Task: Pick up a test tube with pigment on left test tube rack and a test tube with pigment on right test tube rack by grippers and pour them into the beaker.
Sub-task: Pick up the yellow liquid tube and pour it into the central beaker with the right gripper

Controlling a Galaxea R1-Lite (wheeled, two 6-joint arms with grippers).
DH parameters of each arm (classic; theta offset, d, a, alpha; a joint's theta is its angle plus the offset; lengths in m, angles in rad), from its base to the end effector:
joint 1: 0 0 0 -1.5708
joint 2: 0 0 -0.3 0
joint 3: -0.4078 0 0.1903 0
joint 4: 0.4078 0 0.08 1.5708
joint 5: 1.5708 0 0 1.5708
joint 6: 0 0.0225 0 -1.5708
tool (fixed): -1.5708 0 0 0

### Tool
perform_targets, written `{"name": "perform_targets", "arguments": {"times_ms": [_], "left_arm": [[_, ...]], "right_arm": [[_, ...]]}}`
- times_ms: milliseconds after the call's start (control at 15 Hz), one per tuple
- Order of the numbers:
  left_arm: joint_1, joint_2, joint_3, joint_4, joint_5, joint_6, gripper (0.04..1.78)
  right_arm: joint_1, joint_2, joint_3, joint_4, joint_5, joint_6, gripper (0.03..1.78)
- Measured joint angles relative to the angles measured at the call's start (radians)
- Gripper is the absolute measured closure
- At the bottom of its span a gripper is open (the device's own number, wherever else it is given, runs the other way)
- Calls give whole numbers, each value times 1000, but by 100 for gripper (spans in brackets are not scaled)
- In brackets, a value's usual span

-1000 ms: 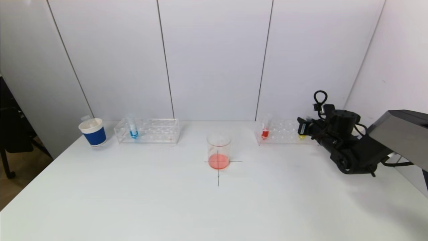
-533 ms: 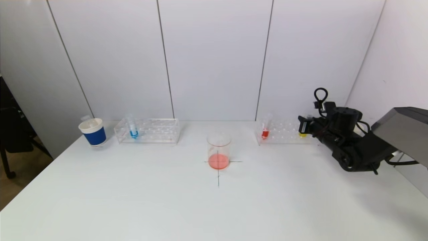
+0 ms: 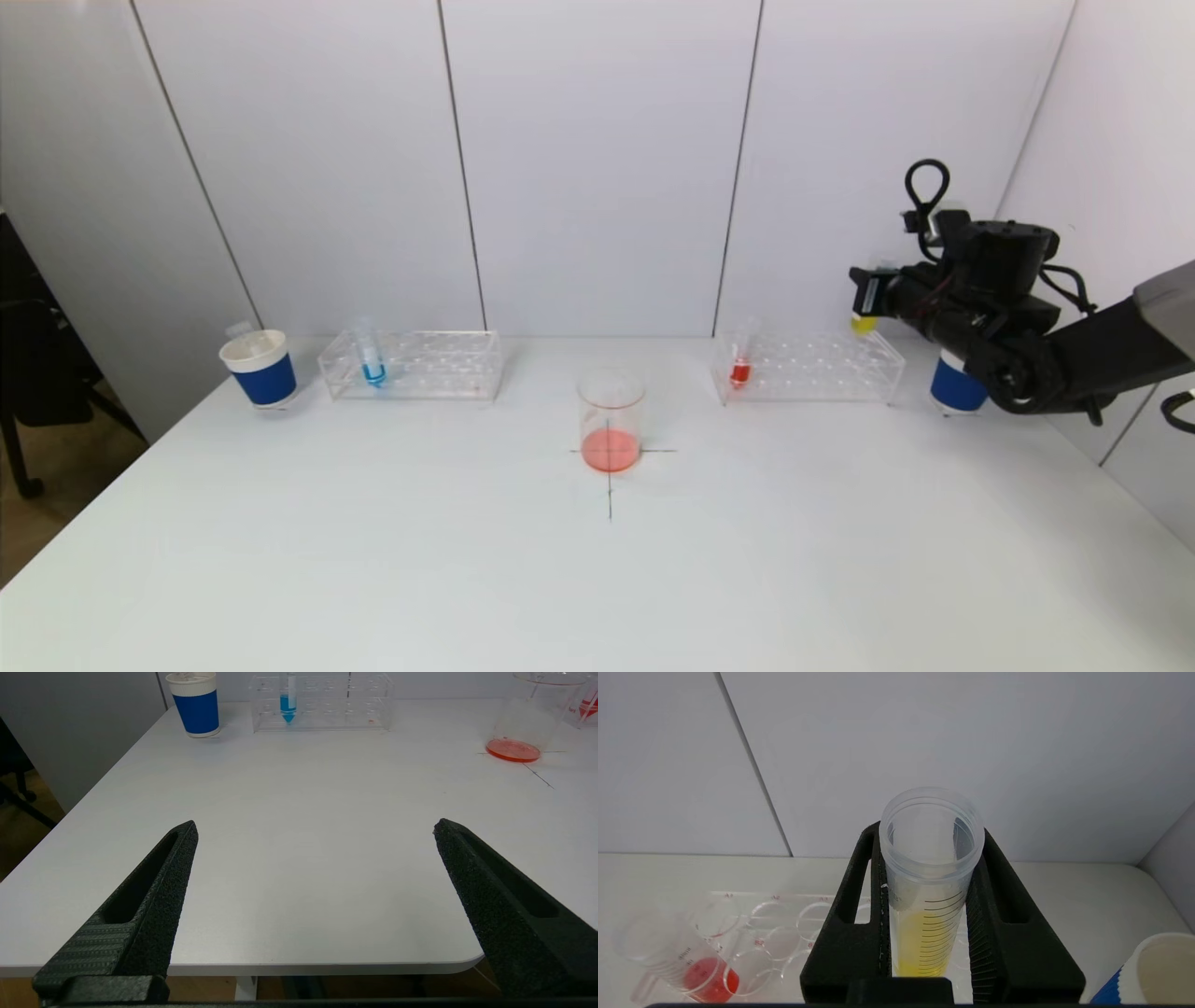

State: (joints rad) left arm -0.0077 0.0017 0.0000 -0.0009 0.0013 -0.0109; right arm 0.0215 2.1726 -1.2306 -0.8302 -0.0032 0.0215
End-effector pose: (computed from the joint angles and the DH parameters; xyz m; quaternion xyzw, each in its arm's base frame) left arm -0.0227 0.0002 0.0756 -0.0054 0.0004 -0.0032 1.0000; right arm 0.4354 0.0093 0.1390 0.0100 0.0560 0.0085 0.9983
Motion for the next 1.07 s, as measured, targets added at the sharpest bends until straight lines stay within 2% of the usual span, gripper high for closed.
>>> {"name": "perform_targets", "arguments": {"times_ms": [400, 733, 867, 933, 1067], "left_arm": [[0, 0, 0, 0, 0, 0, 6], [0, 0, 0, 0, 0, 0, 6], [0, 0, 0, 0, 0, 0, 6], [0, 0, 0, 0, 0, 1, 6], [0, 0, 0, 0, 0, 0, 6]], "right_arm": [[21, -133, -264, 349, 1, -18, 130], [67, -139, -623, 702, 8, -36, 130], [114, -111, -710, 803, 33, -104, 130], [142, -97, -721, 816, 55, -149, 130], [194, -72, -725, 814, 121, -190, 130]]}}
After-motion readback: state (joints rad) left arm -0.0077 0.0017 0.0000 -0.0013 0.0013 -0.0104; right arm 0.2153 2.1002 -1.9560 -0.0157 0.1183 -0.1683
